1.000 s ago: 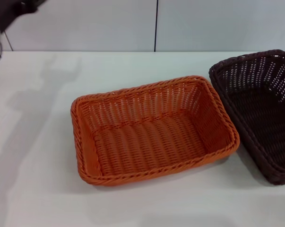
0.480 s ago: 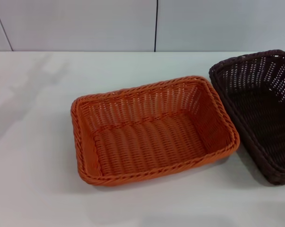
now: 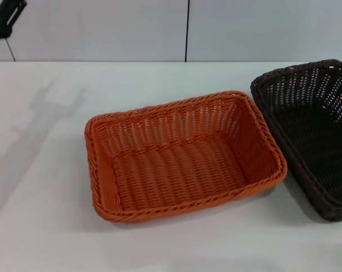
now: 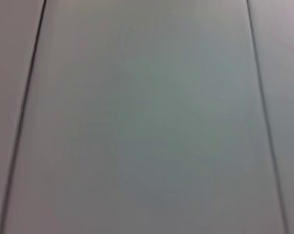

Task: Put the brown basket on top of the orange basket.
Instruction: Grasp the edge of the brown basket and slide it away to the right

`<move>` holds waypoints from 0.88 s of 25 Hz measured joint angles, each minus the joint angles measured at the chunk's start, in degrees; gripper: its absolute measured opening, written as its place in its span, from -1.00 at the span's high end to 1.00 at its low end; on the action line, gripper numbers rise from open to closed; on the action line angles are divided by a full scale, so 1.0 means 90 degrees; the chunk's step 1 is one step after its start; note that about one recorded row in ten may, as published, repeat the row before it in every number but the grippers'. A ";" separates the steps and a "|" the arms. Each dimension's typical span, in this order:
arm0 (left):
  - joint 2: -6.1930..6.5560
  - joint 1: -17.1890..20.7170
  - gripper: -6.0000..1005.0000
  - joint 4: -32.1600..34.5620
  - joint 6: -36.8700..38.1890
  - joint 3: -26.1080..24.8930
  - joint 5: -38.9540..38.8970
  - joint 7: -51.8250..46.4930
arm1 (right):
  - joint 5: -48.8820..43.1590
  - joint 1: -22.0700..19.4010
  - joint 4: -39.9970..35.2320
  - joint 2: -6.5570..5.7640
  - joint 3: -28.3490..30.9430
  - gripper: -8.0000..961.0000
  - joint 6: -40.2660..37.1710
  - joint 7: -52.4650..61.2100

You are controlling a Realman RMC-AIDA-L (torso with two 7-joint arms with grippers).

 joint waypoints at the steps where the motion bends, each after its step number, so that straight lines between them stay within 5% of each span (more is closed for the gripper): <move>1: -0.0012 0.0010 -0.66 -0.0138 -0.0010 -0.0006 -0.0107 0.0297 | -0.0001 0.0014 -0.0010 -0.0001 -0.0047 -0.50 -0.0002 0.0001; 7: -0.0021 0.0015 -0.66 -0.0318 -0.0012 -0.0012 -0.0270 0.0674 | -0.0009 0.0190 -0.0013 -0.0003 -0.0376 -0.50 -0.0164 -0.0101; 8: -0.0025 0.0006 -0.66 -0.0876 0.0044 -0.0007 -0.0730 0.1213 | -0.0009 0.0218 -0.0021 0.0004 -0.0433 -0.50 -0.0174 -0.0119; 22: -0.0042 0.0046 -0.66 -0.1478 0.0114 0.0074 -0.0772 0.1295 | 0.0012 0.0604 -0.0030 0.0023 -0.0505 -0.50 -0.0266 -0.0085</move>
